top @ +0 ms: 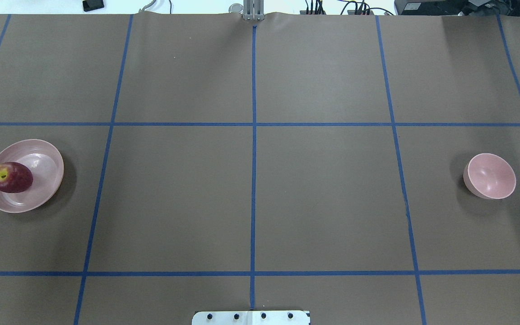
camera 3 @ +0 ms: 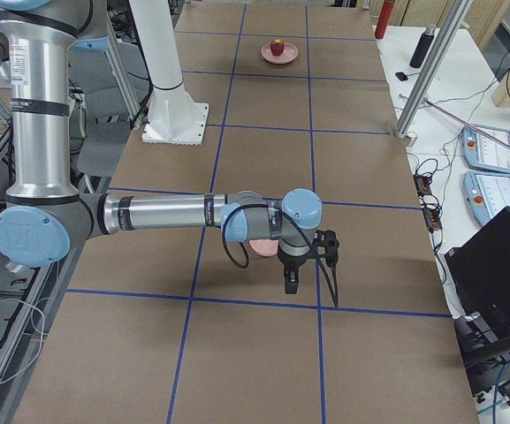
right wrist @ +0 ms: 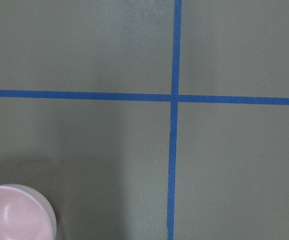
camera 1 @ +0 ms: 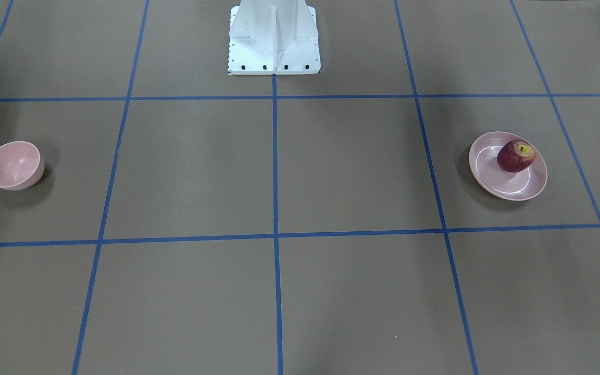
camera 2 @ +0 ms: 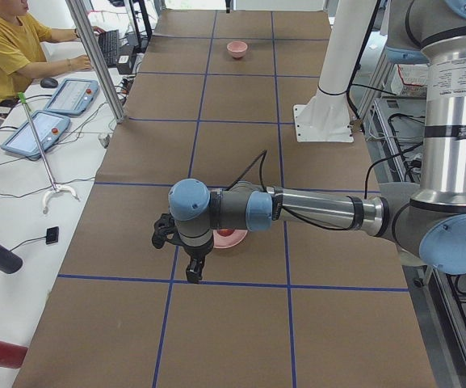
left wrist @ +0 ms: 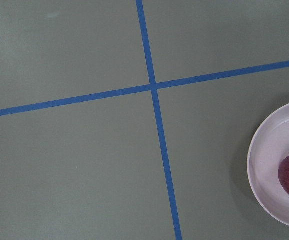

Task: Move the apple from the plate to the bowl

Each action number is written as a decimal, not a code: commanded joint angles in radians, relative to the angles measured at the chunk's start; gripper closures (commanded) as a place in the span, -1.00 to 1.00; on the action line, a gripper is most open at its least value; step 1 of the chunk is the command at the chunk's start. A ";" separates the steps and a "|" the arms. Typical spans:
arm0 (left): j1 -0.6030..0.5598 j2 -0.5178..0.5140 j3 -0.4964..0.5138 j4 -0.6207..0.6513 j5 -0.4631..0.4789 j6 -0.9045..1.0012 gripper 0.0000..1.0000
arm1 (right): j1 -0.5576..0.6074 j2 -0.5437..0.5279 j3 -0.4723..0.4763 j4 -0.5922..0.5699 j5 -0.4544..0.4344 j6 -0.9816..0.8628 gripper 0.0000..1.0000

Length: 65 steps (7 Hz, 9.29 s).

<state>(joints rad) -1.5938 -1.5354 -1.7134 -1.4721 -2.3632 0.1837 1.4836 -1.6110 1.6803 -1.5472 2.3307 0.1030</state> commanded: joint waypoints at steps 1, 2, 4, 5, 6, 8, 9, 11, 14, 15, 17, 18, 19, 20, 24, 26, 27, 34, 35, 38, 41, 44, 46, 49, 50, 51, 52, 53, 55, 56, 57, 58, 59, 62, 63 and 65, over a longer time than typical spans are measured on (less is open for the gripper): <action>0.000 0.001 -0.009 -0.001 0.004 0.003 -0.96 | 0.000 0.002 0.002 0.001 0.002 0.000 -1.00; 0.000 -0.006 -0.014 -0.001 0.004 0.002 -0.96 | 0.000 0.012 0.001 0.001 0.004 0.000 -1.00; 0.000 -0.011 -0.038 -0.051 0.004 0.003 -0.96 | 0.000 0.055 0.016 0.001 0.019 0.018 -1.00; 0.000 -0.002 -0.034 -0.077 0.004 0.002 -0.96 | -0.009 0.062 0.044 -0.002 0.028 0.017 -1.00; 0.000 -0.003 -0.037 -0.080 -0.001 0.005 -0.96 | -0.029 0.063 0.083 -0.001 0.041 0.020 -1.00; 0.000 -0.012 -0.032 -0.079 -0.005 0.000 -0.96 | -0.057 0.080 0.088 0.001 0.088 0.037 -1.00; 0.000 0.000 -0.031 -0.079 -0.019 0.003 -0.96 | -0.057 0.083 0.098 0.001 0.085 0.035 -1.00; 0.000 -0.002 -0.028 -0.089 -0.059 0.010 -0.96 | -0.100 0.088 0.108 0.002 0.085 0.107 -1.00; 0.003 0.024 0.001 -0.215 -0.060 0.007 -0.96 | -0.196 -0.014 0.090 0.179 0.017 0.179 -1.00; 0.003 0.026 0.005 -0.214 -0.061 0.008 -0.96 | -0.239 -0.068 0.060 0.343 -0.020 0.293 -1.00; 0.005 0.026 0.006 -0.215 -0.061 0.008 -0.96 | -0.368 -0.099 -0.134 0.744 -0.102 0.499 -0.98; 0.005 0.026 0.006 -0.215 -0.059 0.008 -0.96 | -0.429 -0.101 -0.199 0.901 -0.143 0.599 -0.80; 0.005 0.031 0.006 -0.215 -0.060 0.010 -0.96 | -0.439 -0.121 -0.203 0.952 -0.128 0.636 -0.03; 0.005 0.032 0.006 -0.221 -0.061 0.010 -0.96 | -0.445 -0.148 -0.180 0.952 -0.122 0.632 0.65; 0.011 0.055 0.006 -0.235 -0.061 0.010 -0.96 | -0.410 -0.150 -0.116 0.941 0.008 0.636 1.00; 0.011 0.055 0.006 -0.235 -0.061 0.010 -0.96 | -0.393 -0.068 -0.039 0.800 0.030 0.644 1.00; 0.011 0.057 0.005 -0.235 -0.061 0.010 -0.96 | -0.394 0.007 0.019 0.660 0.026 0.650 1.00; 0.026 0.060 0.006 -0.235 -0.061 0.008 -0.96 | -0.912 0.601 -0.006 0.275 -0.448 1.274 1.00; 0.028 0.061 0.011 -0.235 -0.061 0.008 -0.96 | -0.957 0.647 -0.063 0.277 -0.494 1.302 1.00; 0.031 0.061 0.012 -0.235 -0.061 0.008 -0.96 | -0.988 0.657 -0.080 0.285 -0.516 1.295 0.99; 0.031 0.060 0.014 -0.235 -0.061 0.008 -0.96 | -0.999 0.665 -0.080 0.286 -0.518 1.293 -0.14; 0.031 0.052 0.012 -0.234 -0.062 0.000 -0.96 | -0.918 0.686 -0.021 0.253 -0.483 1.284 -1.00; 0.044 0.008 0.001 -0.235 -0.100 -0.042 -0.96 | -0.728 0.671 0.018 0.115 -0.299 1.098 -1.00; 0.204 -0.003 -0.031 -0.405 -0.099 -0.359 -0.97 | -0.512 0.457 0.119 -0.010 -0.220 0.619 -1.00; 0.254 -0.006 -0.032 -0.434 -0.072 -0.425 -0.97 | -0.406 0.365 0.125 -0.010 -0.153 0.451 -1.00; 0.343 -0.009 -0.044 -0.462 0.011 -0.499 -0.97 | -0.302 0.271 0.125 -0.010 -0.111 0.247 -1.00; 0.415 -0.009 -0.045 -0.514 0.069 -0.580 -0.97 | -0.213 0.173 0.122 -0.008 -0.100 0.055 -1.00; 0.448 -0.003 -0.045 -0.543 0.082 -0.611 -0.97 | -0.127 0.086 0.119 -0.010 -0.099 -0.118 -1.00; 0.491 0.026 -0.043 -0.595 0.105 -0.612 -0.97 | -0.010 -0.027 0.111 -0.008 -0.047 -0.299 -1.00; 0.533 0.032 -0.043 -0.602 0.152 -0.639 -0.97 | -0.009 -0.035 0.107 -0.004 -0.045 -0.298 -1.00; 0.569 0.035 -0.041 -0.613 0.191 -0.645 -0.97 | -0.009 -0.036 0.107 -0.004 -0.045 -0.296 -1.00; 0.584 0.053 -0.041 -0.617 0.191 -0.645 -0.97 | -0.011 -0.036 0.107 -0.002 -0.045 -0.296 -1.00; 0.591 0.070 -0.038 -0.637 0.191 -0.645 -0.97 | -0.009 -0.036 0.107 -0.002 -0.047 -0.296 -1.00; 0.623 0.077 -0.032 -0.642 0.190 -0.658 -0.97 | -0.009 -0.035 0.101 0.002 -0.047 -0.287 -1.00; 0.635 0.077 -0.028 -0.642 0.191 -0.671 -0.97 | -0.011 -0.035 0.099 0.002 -0.048 -0.287 -1.00; 0.640 0.069 -0.003 -0.642 0.191 -0.671 -0.97 | -0.011 -0.036 0.098 0.002 -0.048 -0.287 -1.00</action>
<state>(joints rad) -0.9575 -1.4606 -1.7331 -2.1137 -2.1723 -0.4860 1.4728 -1.6463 1.7792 -1.5448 2.2827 -0.1842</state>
